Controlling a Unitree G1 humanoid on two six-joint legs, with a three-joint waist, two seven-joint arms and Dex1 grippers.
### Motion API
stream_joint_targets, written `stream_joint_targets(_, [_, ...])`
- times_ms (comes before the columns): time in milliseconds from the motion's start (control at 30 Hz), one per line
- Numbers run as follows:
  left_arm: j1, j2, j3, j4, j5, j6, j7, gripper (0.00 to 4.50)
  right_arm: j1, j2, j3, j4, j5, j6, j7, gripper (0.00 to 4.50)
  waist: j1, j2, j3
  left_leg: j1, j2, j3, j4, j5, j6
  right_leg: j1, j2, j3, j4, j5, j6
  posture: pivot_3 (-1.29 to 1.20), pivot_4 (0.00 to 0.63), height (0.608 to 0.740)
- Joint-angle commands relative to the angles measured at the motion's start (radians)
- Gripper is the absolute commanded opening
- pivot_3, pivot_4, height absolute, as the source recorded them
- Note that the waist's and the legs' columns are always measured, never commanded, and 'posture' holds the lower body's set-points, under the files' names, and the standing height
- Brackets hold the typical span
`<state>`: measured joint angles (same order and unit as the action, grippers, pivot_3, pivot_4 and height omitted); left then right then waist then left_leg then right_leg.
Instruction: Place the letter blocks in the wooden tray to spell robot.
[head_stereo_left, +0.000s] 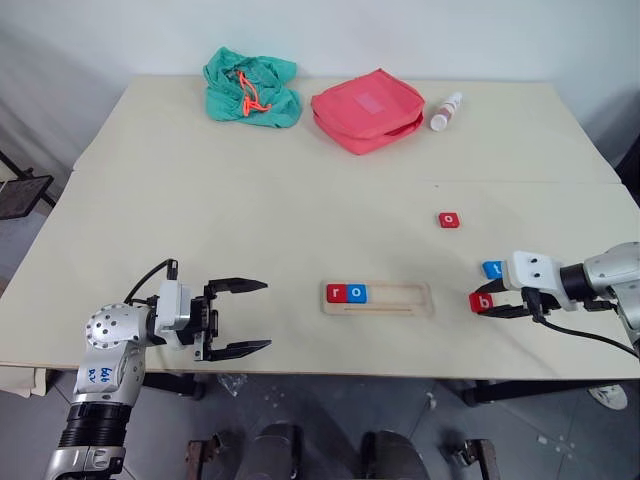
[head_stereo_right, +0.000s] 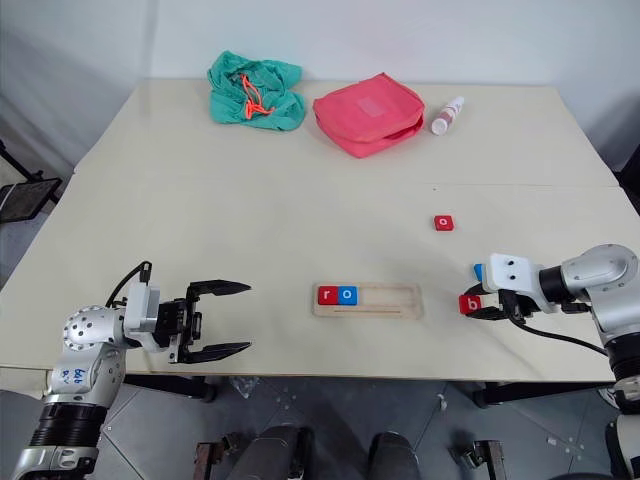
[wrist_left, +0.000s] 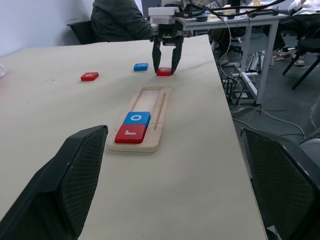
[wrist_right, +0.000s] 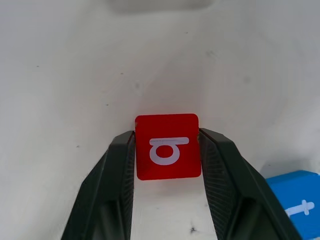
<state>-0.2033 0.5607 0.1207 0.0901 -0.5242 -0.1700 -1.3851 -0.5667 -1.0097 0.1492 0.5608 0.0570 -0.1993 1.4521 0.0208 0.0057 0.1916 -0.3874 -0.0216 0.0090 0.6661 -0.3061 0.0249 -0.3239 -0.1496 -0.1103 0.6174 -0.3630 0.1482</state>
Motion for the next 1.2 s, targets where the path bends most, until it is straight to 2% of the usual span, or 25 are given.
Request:
stream_joint_targets(33, [-0.004, 0.012, 0.017, -0.014, -0.025, -0.002, -0.008, 4.50, 0.003, 0.011, -0.032, -0.054, 0.020, 0.074, -0.025, 1.47, -0.001, 0.000, 0.000, 0.000, 0.000, 0.000, 0.000, 0.000, 0.000, 0.000, 0.000, 0.000, 0.000, 0.000, 0.000, 0.00, 0.150, 0.740])
stream_joint_targets(133, [-0.029, 0.011, 0.013, 0.020, -0.021, -0.006, -0.027, 4.50, 0.026, 0.009, -0.081, -0.236, 0.107, 0.271, -0.045, 1.47, 0.000, 0.001, 0.001, 0.000, 0.000, 0.000, 0.000, 0.000, 0.000, -0.001, 0.000, 0.000, 0.000, 0.000, 0.000, 0.00, 0.150, 0.740])
stream_joint_targets(300, [-0.072, 0.004, 0.007, 0.079, -0.013, -0.019, -0.053, 4.50, 0.032, 0.010, -0.091, -0.477, 0.174, 0.571, -0.099, 1.47, 0.000, 0.002, 0.001, -0.001, 0.000, 0.000, -0.001, 0.000, 0.000, -0.002, 0.000, 0.000, 0.001, 0.000, 0.000, 0.00, 0.150, 0.740])
stream_joint_targets(433, [-0.098, 0.001, 0.005, 0.124, -0.009, -0.036, -0.076, 4.50, 0.019, 0.033, -0.066, -0.609, 0.207, 0.676, -0.122, 1.47, 0.002, 0.002, 0.001, -0.002, 0.000, -0.001, -0.001, 0.000, -0.001, -0.002, 0.000, 0.000, 0.001, 0.000, 0.000, 0.00, 0.150, 0.740])
stream_joint_targets(567, [-0.124, -0.009, 0.008, 0.181, -0.009, -0.090, -0.117, 4.50, -0.044, 0.106, 0.024, -0.738, 0.205, 0.827, -0.171, 1.47, 0.000, 0.002, 0.001, -0.002, 0.000, -0.001, -0.001, 0.000, -0.001, -0.003, 0.000, 0.000, 0.001, 0.000, 0.000, 0.00, 0.150, 0.740])
stream_joint_targets(767, [-0.129, -0.009, 0.014, 0.200, -0.014, -0.102, -0.128, 4.50, -0.097, 0.166, 0.074, -0.766, 0.228, 0.875, -0.167, 1.47, 0.001, 0.002, 0.001, -0.003, -0.001, -0.002, -0.001, -0.001, 0.000, -0.005, 0.000, 0.000, 0.002, 0.000, 0.000, 0.00, 0.150, 0.740])
stream_joint_targets(933, [-0.125, -0.012, 0.016, 0.183, -0.014, -0.102, -0.108, 4.50, -0.143, 0.211, 0.157, -0.681, 0.150, 0.818, -0.186, 1.47, -0.003, 0.002, 0.001, -0.003, -0.001, -0.002, -0.001, -0.001, 0.000, -0.005, 0.000, 0.000, 0.003, 0.000, 0.000, 0.00, 0.150, 0.740])
stream_joint_targets(1200, [-0.112, -0.016, 0.014, 0.160, -0.012, -0.102, -0.085, 4.50, -0.178, 0.248, 0.222, -0.609, 0.069, 0.774, -0.202, 1.47, -0.010, 0.002, 0.001, -0.003, -0.001, -0.002, -0.001, -0.001, 0.000, -0.006, 0.000, 0.000, 0.004, 0.000, 0.000, 0.00, 0.150, 0.740])
